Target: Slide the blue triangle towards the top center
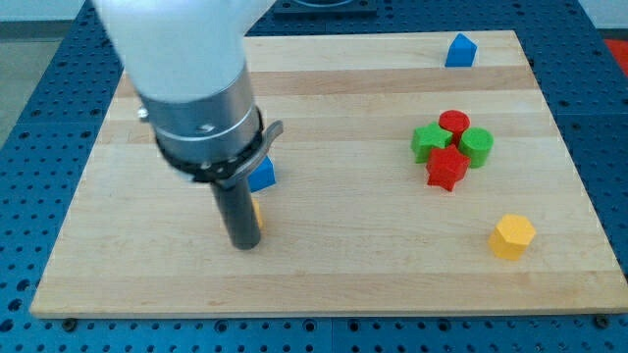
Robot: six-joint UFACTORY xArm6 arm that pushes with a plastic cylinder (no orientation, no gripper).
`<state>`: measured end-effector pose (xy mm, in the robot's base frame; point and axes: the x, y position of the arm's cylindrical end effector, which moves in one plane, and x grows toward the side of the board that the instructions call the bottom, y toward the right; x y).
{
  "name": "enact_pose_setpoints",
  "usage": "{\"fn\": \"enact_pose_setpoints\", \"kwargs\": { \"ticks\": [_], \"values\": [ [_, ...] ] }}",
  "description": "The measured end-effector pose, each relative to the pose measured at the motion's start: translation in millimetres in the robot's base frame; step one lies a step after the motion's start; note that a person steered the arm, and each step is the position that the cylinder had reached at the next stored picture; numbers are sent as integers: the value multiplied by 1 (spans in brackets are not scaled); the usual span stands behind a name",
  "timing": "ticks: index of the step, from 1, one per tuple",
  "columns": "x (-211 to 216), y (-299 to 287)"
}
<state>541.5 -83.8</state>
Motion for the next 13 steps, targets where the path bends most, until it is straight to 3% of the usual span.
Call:
{"fn": "enact_pose_setpoints", "kwargs": {
  "ticks": [3, 4, 7, 8, 11, 13],
  "values": [
    [-42, 21],
    [-46, 88],
    [-181, 116],
    [-189, 121],
    [-203, 247],
    [-288, 381]
  ]
}}
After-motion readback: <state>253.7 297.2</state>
